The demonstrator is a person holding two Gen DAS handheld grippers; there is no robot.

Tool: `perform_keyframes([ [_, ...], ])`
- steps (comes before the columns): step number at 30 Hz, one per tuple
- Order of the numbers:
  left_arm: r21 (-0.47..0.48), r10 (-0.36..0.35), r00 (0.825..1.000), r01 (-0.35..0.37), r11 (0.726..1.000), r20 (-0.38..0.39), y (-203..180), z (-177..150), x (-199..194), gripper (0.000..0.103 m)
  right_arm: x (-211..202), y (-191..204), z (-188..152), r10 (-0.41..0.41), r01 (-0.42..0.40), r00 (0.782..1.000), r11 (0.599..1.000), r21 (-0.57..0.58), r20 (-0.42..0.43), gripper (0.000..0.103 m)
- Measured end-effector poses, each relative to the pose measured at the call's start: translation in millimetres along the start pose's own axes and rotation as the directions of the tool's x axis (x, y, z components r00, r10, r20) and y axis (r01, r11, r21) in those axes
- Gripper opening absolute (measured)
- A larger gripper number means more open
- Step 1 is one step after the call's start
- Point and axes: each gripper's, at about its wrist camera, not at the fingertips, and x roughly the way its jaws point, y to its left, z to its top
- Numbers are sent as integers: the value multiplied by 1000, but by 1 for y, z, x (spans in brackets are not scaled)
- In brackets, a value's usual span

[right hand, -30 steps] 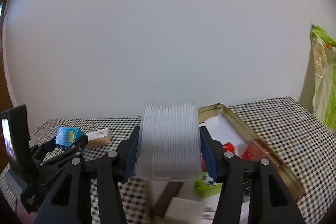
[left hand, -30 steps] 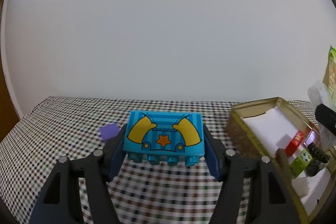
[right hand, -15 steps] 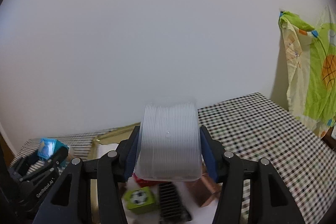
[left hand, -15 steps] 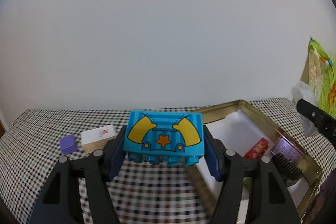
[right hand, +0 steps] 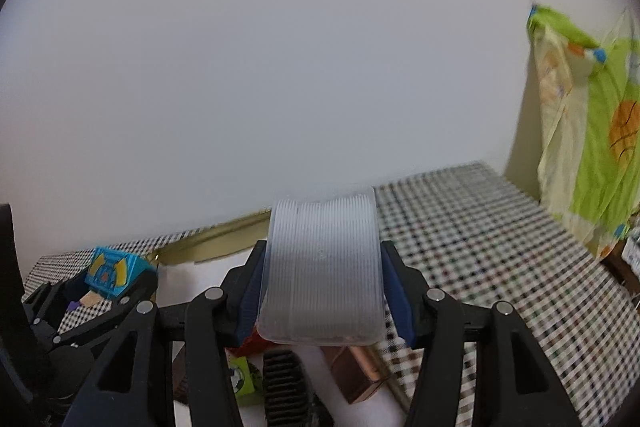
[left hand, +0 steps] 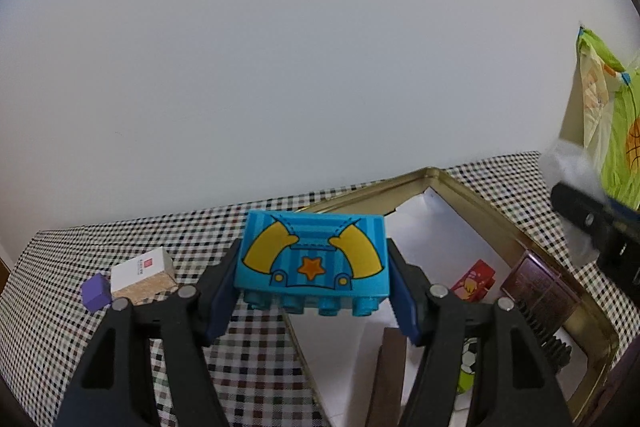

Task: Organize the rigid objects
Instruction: 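Carry the blue brick and clear box over the tin tray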

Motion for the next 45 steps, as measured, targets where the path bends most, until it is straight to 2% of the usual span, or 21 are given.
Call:
perform_keyframes([
  [4, 26, -10, 1000, 10, 1000, -14, -5, -1, 1, 65, 9, 5, -4, 1, -1, 999, 1000, -8, -53, 57],
  [12, 54, -9, 999, 11, 998, -47, -9, -5, 6, 65, 2, 26, -11, -17, 14, 998, 998, -53, -67, 57],
  [26, 103, 33, 996, -25, 994, -83, -14, -9, 13, 65, 14, 29, -8, -31, 22, 993, 997, -79, -111, 57],
  [35, 116, 35, 997, -26, 993, -74, -16, -10, 12, 65, 20, 30, -8, -36, 25, 992, 995, -93, -122, 57],
  [45, 166, 44, 999, -39, 985, -27, -23, -11, 7, 65, 24, 30, -8, -41, 28, 991, 995, -100, -126, 57],
])
